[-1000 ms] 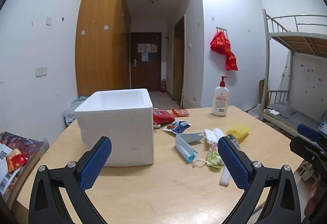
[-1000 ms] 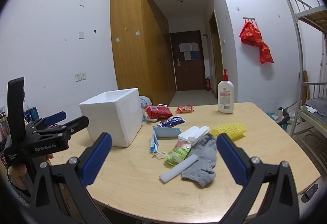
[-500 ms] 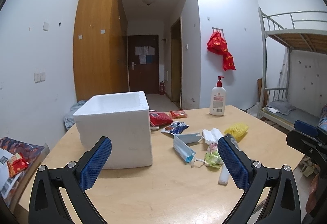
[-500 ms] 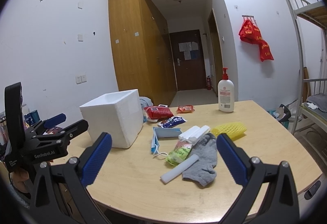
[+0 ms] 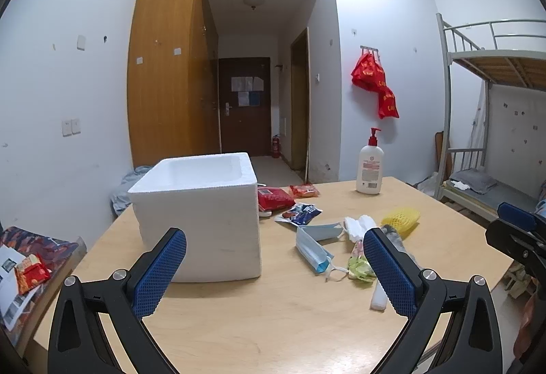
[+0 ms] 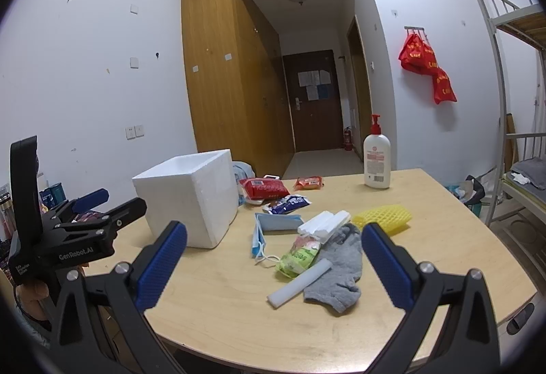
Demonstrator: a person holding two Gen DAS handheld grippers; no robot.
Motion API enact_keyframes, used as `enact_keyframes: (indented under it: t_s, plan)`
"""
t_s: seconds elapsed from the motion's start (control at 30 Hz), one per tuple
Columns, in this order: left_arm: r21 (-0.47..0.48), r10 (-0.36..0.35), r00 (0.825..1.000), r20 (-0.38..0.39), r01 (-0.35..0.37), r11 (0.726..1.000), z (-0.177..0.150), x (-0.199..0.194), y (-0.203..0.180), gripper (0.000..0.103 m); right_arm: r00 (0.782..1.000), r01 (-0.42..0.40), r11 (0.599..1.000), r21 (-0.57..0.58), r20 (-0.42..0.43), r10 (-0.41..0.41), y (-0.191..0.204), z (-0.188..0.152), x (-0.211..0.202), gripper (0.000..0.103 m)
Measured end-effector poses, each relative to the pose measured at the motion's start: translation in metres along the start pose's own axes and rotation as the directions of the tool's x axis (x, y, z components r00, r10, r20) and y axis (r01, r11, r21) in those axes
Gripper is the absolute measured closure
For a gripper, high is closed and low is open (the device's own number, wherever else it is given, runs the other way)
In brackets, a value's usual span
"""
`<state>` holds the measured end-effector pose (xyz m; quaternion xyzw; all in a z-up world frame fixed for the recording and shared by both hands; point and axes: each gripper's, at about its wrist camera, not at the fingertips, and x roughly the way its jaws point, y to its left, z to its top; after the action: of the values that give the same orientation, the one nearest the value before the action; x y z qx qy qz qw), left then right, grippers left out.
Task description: Organize soft objects
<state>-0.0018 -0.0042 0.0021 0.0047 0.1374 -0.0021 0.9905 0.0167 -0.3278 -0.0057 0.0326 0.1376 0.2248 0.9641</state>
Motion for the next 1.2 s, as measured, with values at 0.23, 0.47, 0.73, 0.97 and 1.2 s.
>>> enact_keyframes:
  t_s: [0.23, 0.47, 0.73, 0.97, 1.2]
  plan:
    - [0.001, 0.005, 1.0, -0.002, -0.005, 1.0, 0.0, 0.002, 0.0, 0.0, 1.0, 0.001, 1.0, 0.001, 0.001, -0.001, -0.001, 0.001, 0.002, 0.0]
    - [-0.001, 0.003, 1.0, -0.004, -0.003, 1.0, 0.0, 0.003, -0.001, 0.0, 1.0, -0.003, 1.0, 0.005, -0.004, 0.003, -0.002, 0.001, 0.006, 0.0]
    - [-0.006, -0.004, 1.0, -0.013, 0.004, 1.0, 0.001, 0.006, -0.001, 0.0, 1.0, 0.0, 1.0, 0.007, -0.009, 0.0, -0.002, 0.001, 0.009, 0.0]
    - [-0.002, -0.011, 1.0, -0.017, 0.011, 1.0, 0.006, 0.011, -0.002, 0.0, 1.0, 0.005, 1.0, 0.011, -0.013, -0.005, -0.005, 0.003, 0.014, 0.0]
    - [-0.012, -0.03, 1.0, 0.001, 0.03, 0.999, 0.014, 0.019, 0.001, 0.0, 1.0, 0.01, 1.0, 0.014, -0.028, -0.01, -0.012, 0.009, 0.028, 0.0]
